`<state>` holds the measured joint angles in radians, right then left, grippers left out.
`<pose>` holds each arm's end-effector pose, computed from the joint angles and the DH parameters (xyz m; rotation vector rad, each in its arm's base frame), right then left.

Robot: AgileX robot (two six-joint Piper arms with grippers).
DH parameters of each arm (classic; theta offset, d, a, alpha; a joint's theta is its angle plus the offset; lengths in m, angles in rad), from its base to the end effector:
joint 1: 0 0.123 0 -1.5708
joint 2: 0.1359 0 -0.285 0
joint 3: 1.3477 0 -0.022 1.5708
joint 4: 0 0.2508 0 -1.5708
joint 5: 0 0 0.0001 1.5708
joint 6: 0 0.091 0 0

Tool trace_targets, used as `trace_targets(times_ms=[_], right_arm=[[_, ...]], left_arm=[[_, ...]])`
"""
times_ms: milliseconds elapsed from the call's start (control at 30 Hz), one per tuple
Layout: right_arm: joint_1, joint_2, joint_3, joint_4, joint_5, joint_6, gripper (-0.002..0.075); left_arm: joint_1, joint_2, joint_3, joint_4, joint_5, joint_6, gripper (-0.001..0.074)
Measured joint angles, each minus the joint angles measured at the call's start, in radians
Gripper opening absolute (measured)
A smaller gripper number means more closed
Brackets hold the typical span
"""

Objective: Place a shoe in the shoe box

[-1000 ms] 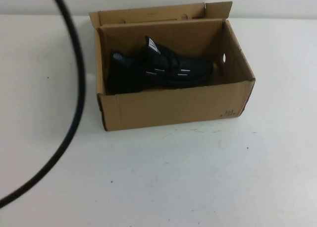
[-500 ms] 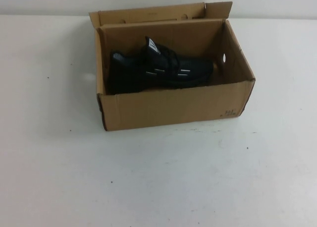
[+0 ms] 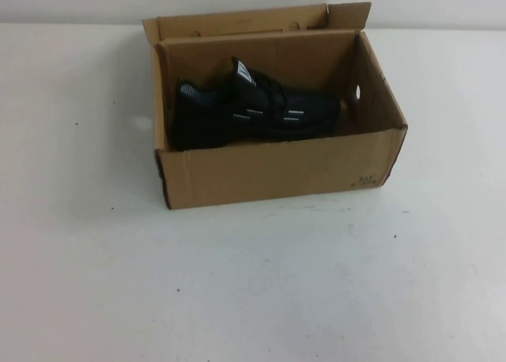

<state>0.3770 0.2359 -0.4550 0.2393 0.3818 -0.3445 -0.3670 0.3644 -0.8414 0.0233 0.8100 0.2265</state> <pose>0.0504 0.0286 0.3171 -0.4711 1.5739 0.2676 0.0363 -0.0123 0.3902 0.5338 1.7368 -0.0728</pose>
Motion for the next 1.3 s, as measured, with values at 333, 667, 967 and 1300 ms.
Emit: trace_targets(times_ms=[333, 667, 967, 1300], right_arm=[[0.000, -0.123, 0.058, 0.000, -0.007, 0.000, -0.0017], [0.000, -0.123, 0.064, 0.007, 0.002, 0.000, -0.0017], [0.000, -0.123, 0.064, 0.007, 0.003, 0.000, -0.0017], [0.000, -0.123, 0.064, 0.009, 0.003, 0.000, -0.0017]], left_arm=[[0.000, 0.004, 0.072, -0.002, -0.090, -0.030, -0.0004], [0.000, 0.004, 0.072, -0.002, -0.092, -0.030, -0.0004], [0.000, 0.004, 0.072, -0.002, -0.092, -0.030, -0.0004], [0.002, -0.043, 0.208, -0.005, -0.146, -0.030, -0.0004]])
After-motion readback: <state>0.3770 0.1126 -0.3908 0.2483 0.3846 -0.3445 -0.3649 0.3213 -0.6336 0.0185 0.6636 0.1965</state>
